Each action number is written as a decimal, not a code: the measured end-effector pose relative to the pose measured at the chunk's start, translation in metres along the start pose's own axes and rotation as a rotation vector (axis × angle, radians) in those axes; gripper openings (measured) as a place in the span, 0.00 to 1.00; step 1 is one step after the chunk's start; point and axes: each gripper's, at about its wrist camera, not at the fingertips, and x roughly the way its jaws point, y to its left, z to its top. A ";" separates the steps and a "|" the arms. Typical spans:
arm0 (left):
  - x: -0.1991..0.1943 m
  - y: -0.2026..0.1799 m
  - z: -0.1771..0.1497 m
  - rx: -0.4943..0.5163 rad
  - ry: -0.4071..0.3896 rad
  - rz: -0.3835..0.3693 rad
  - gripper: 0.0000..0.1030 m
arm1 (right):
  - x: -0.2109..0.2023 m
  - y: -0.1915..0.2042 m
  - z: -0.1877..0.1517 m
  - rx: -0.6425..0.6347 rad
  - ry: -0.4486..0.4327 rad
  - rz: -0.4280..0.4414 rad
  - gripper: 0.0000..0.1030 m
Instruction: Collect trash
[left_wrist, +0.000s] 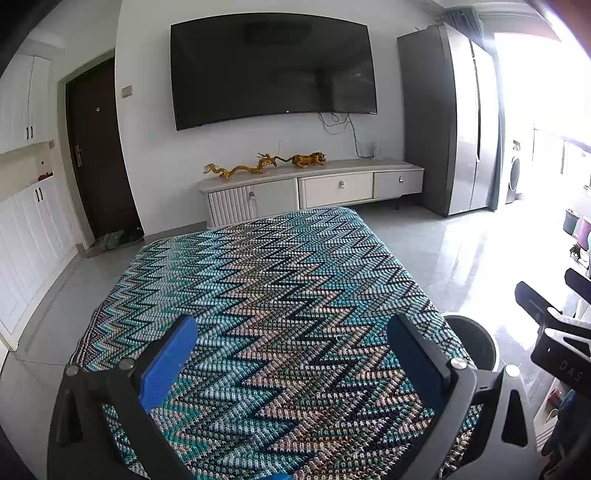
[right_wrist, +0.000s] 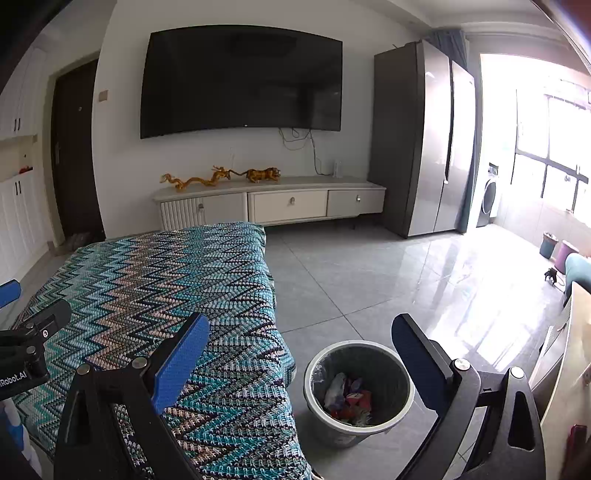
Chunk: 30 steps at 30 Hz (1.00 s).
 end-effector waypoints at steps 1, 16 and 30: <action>0.000 0.000 0.000 -0.002 0.002 -0.004 1.00 | 0.000 0.000 0.000 0.000 -0.001 -0.001 0.95; 0.000 0.000 0.000 -0.004 0.006 -0.008 1.00 | 0.000 0.001 0.000 0.000 0.000 0.001 0.95; 0.000 0.000 -0.001 -0.001 0.008 -0.008 1.00 | 0.001 0.001 -0.001 0.000 0.002 0.001 0.95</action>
